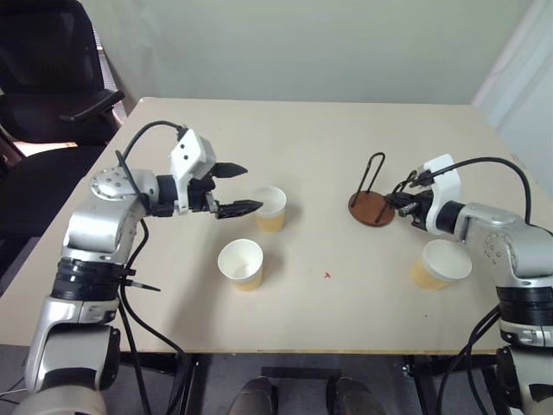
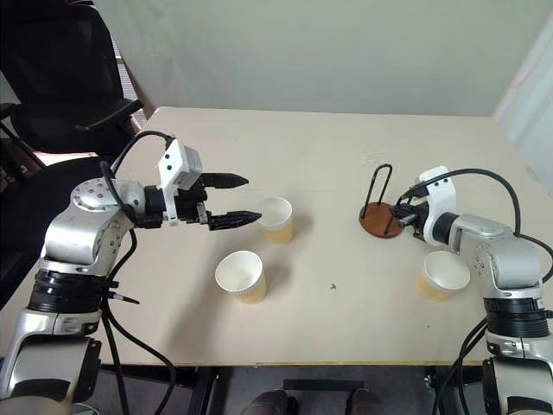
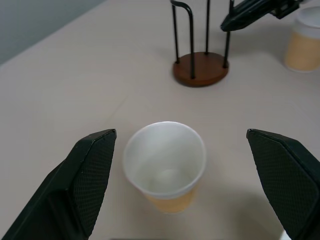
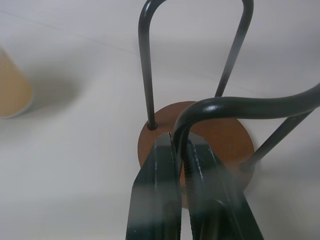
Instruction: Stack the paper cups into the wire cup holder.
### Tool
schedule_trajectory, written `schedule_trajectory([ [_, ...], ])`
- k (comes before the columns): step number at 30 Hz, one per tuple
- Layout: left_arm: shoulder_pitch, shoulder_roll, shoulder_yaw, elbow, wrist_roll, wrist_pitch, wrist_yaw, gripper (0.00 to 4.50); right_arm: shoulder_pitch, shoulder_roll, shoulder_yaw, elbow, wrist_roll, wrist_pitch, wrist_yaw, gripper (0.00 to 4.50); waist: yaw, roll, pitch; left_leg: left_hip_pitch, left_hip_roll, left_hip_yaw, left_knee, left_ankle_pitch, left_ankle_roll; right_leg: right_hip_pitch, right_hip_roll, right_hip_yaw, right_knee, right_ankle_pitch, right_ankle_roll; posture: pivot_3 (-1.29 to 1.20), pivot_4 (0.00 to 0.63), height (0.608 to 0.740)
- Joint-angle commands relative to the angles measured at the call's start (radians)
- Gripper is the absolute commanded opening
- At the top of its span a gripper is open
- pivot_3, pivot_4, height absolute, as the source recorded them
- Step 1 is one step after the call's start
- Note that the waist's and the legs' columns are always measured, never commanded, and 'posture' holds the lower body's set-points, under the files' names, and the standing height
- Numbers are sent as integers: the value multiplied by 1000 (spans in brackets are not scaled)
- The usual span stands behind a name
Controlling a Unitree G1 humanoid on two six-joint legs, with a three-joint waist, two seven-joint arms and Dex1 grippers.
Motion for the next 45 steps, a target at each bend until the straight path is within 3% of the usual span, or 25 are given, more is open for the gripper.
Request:
schedule_trajectory([
  [1, -15, 65, 17, -78, -70, 56, -100, 4500, 10, -94, -22, -181, 90, 58, 109, 8, 0, 0, 0, -2, 0, 0, 0, 0, 0, -2, 0, 0, 0, 0, 0, 0, 150, 740],
  [7, 9, 195, -2, -171, -133, 103, -278, 4500, 95, -223, -53, -454, 286, 216, 212, 8, 0, -1, 0, -9, 2, 0, 0, -1, -3, -7, 3, 0, -1, 0, 0, 0, 150, 740],
  [14, 5, 235, -38, -193, -120, 79, -356, 4500, 155, -237, -32, -537, 344, 233, 198, 8, 1, -1, 0, -7, 2, 0, 2, 1, -2, -7, 3, 2, 0, 1, -1, 0, 150, 740],
  [28, 3, 225, -46, -222, -110, 84, -338, 4500, 255, -237, 177, -492, 155, 27, 212, 8, -9, -2, -1, -4, 3, 0, 2, 3, -2, -6, 3, 2, 3, 5, -4, 0, 150, 740],
  [35, 4, 218, -52, -212, -96, 70, -331, 4500, 269, -231, 205, -410, 111, -75, 267, 8, -9, -3, -2, 0, 3, 0, 1, 3, 0, -2, 3, 2, 2, 6, -5, 0, 150, 740],
  [38, -5, 219, -54, -196, -85, 56, -336, 4500, 269, -229, 203, -398, 108, -85, 276, 773, -9, -3, -2, 0, 3, 0, 1, 2, 0, -1, 3, 2, 2, 7, -6, 0, 150, 740],
  [44, 8, 242, -51, -201, -80, 40, -358, 4500, 311, -270, 128, -436, 141, -69, 301, 2859, -10, -3, -1, 0, 3, 0, 1, 3, 0, -2, 3, 1, 1, 9, -7, 0, 150, 740],
  [45, 13, 246, -49, -205, -79, 39, -362, 4500, 323, -281, 118, -447, 141, -70, 304, 2859, -9, -3, -1, -1, 3, -1, 0, 3, 0, -2, 3, 1, 1, 9, -7, 0, 150, 740],
])
